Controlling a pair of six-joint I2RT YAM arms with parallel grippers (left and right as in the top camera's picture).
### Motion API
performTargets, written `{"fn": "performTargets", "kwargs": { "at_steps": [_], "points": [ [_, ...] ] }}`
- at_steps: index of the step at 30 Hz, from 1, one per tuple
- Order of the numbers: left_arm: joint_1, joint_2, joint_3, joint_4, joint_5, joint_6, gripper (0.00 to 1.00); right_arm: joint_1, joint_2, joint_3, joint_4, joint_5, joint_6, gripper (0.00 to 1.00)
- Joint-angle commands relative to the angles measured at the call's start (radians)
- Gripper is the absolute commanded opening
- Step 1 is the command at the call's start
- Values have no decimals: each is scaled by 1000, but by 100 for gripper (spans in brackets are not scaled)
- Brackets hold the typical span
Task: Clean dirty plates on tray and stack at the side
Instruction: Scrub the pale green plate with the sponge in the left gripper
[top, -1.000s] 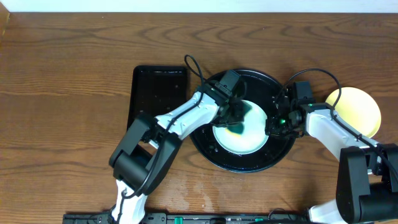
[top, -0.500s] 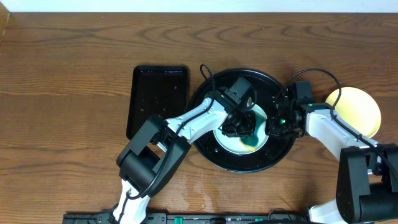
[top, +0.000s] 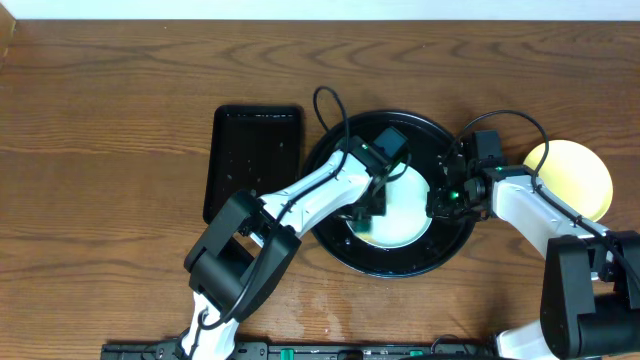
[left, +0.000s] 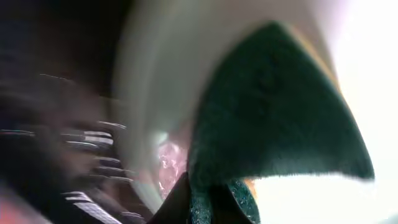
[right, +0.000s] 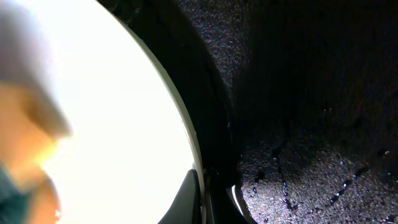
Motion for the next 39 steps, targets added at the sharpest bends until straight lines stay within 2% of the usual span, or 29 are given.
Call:
{"fn": "performTargets", "kwargs": {
  "at_steps": [1,4,6,8,14,19,29,34,39],
  "points": [
    [26,43,1,-71,-434,6,8,2,25,-26,-15,131,6,1],
    [26,42,9,-51,-504,-3,8,2,25,-26,-16,147,6,1],
    [26,42,9,-6,-481,-2,8,2,25,-26,-16,153,6,1],
    [26,43,9,48,-395,-2,8,2,25,-26,-16,153,6,1],
    [26,46,9,262,48,-1,7,2,25,-26,-19,153,6,1],
    [17,46,9,375,269,-1,8,2,25,-26,-19,153,6,1],
    [-18,47,8,384,288,13,9,2,25,-26,-20,153,6,1],
    [-29,47,3,377,331,57,9,2,25,-26,-22,153,6,1],
    [-30,52,-23,378,271,74,9,2,25,-26,-22,153,6,1]
  ]
}}
